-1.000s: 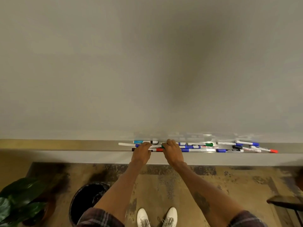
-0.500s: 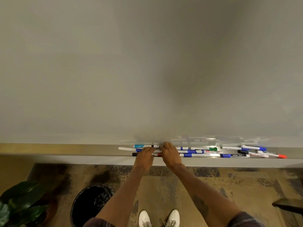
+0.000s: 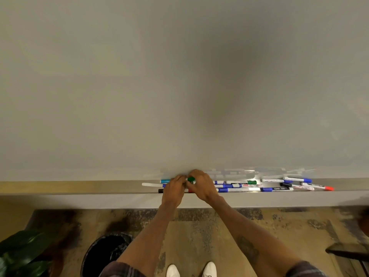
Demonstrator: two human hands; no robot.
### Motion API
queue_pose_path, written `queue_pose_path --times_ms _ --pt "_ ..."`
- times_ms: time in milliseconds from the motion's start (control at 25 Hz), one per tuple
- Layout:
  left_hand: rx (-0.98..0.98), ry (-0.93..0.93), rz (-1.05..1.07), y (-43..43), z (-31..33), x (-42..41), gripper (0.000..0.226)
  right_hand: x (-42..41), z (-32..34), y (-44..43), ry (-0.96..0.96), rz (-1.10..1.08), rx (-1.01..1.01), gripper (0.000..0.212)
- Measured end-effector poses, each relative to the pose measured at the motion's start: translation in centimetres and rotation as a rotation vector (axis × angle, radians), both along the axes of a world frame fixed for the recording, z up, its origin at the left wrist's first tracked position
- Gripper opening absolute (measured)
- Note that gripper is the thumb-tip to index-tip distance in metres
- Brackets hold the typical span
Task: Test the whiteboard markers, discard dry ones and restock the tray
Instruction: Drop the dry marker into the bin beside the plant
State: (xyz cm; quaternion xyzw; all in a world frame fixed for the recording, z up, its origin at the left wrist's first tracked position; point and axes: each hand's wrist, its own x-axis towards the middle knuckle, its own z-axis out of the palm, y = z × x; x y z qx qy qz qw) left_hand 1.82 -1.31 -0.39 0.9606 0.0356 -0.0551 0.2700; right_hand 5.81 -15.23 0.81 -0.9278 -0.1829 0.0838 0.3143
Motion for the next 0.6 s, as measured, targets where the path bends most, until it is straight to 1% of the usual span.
queue_pose_path --times_ms 40,120,240,320,400,520,600 --pt "-0.04 -0.016 0.028 -0.1 0.7 -0.1 0.03 0.0 0.7 0.2 0.06 -0.063 0.097 0.027" --pt "-0.139 -0.041 0.07 -0.2 2.4 -0.2 0.03 -0.1 1.7 0.3 0.12 -0.162 0.285 0.024" --pt "-0.335 -0.043 0.022 0.4 4.7 -0.6 0.032 -0.9 2.5 0.1 0.12 -0.222 0.469 0.018" --pt "-0.427 -0.042 0.032 1.1 5.1 -0.7 0.036 -1.3 3.0 0.1 0.102 -0.22 0.468 0.019" --pt "-0.527 -0.064 0.139 1.6 5.5 -1.0 0.036 -1.9 3.7 0.2 0.06 -0.17 0.398 0.019" --pt "-0.824 -0.118 0.268 0.9 7.4 -1.4 0.023 -2.7 4.7 0.5 0.0 -0.069 0.298 0.022" --pt "-1.01 -0.123 0.328 0.6 8.8 -1.6 0.023 -3.2 5.1 0.6 -0.025 -0.061 0.275 0.025"
